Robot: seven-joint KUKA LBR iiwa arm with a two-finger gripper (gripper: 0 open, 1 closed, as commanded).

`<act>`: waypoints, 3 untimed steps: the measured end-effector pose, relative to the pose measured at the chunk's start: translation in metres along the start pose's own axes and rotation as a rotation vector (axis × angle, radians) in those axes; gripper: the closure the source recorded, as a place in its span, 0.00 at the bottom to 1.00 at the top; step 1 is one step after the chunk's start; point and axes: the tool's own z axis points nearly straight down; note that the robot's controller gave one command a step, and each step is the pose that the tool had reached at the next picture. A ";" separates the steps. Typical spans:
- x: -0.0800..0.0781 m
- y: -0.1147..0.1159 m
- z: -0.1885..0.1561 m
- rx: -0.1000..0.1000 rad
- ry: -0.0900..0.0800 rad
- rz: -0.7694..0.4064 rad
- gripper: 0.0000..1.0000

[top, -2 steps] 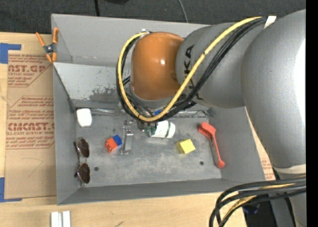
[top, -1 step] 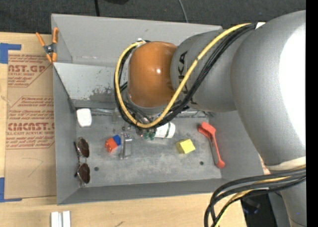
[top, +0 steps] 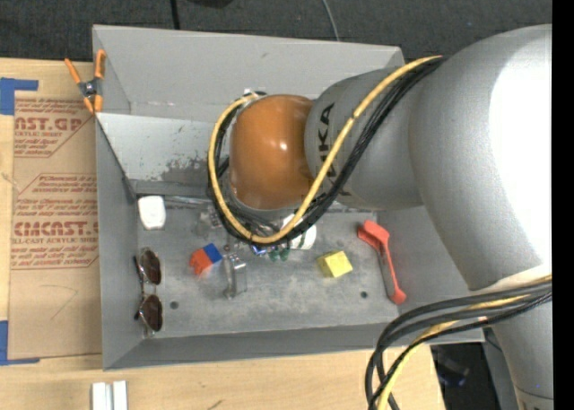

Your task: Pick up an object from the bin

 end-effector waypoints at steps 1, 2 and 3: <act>-0.005 -0.007 0.014 -0.003 -0.006 0.499 1.00; -0.005 -0.007 0.014 -0.003 -0.007 0.498 1.00; -0.007 -0.005 0.019 -0.003 -0.008 0.493 1.00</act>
Offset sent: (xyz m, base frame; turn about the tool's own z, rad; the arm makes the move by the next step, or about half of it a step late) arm 0.0000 0.0000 0.0000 0.0000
